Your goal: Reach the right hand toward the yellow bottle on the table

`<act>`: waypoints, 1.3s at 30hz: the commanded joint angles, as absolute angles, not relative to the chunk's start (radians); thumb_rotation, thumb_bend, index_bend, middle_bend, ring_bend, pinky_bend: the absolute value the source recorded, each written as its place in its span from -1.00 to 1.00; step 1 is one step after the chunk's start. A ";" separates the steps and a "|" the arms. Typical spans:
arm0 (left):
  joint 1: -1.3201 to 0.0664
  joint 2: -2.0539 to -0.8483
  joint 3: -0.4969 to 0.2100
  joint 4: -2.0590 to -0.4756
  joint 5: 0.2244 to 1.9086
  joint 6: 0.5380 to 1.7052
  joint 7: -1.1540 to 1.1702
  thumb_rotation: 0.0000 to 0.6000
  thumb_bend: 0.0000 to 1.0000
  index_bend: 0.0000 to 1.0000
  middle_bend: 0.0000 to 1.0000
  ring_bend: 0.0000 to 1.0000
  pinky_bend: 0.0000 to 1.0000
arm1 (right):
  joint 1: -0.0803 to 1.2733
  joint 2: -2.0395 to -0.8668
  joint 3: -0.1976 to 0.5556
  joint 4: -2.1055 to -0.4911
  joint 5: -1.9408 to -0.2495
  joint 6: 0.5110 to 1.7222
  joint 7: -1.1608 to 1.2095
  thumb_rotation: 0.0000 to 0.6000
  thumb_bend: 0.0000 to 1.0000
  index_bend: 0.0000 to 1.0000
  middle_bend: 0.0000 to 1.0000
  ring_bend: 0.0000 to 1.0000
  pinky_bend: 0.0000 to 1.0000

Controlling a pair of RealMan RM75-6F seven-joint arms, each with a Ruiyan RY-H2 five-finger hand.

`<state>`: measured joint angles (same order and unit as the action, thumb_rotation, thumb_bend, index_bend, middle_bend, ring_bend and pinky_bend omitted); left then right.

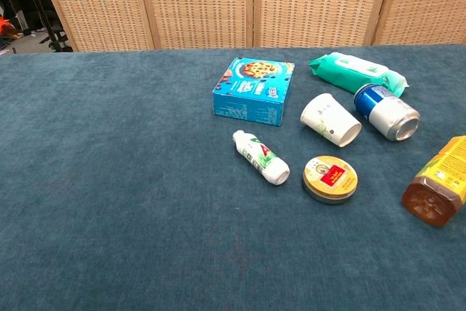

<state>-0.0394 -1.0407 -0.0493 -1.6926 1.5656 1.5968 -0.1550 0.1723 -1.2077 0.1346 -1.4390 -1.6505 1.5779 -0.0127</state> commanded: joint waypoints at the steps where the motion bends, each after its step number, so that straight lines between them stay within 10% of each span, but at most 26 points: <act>1: -0.046 -1.041 -0.058 -1.698 1.547 1.585 -0.145 1.00 -1.00 -1.00 -1.00 -1.00 -1.00 | 0.245 -1.195 0.137 -1.459 -1.649 1.460 -0.055 1.00 1.00 -1.00 0.42 0.51 0.98; 16: -0.078 -1.065 -0.083 -1.704 1.473 1.520 -0.066 1.00 -1.00 -1.00 -1.00 -1.00 -1.00 | 0.482 -1.184 0.177 -1.744 -1.423 1.037 -0.578 1.00 1.00 -1.00 0.42 0.53 1.00; 39: -0.085 -1.074 -0.089 -1.697 1.453 1.507 -0.054 1.00 -1.00 -1.00 -1.00 -1.00 -1.00 | 0.667 -1.414 0.162 -1.763 -0.985 1.058 -1.211 1.00 1.00 -1.00 0.42 0.56 1.00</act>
<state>-0.0848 -1.0743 -0.0887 -1.6971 1.4535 1.5073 -0.0538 0.6412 -1.3800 0.1673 -1.7694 -1.0302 1.0434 -1.1658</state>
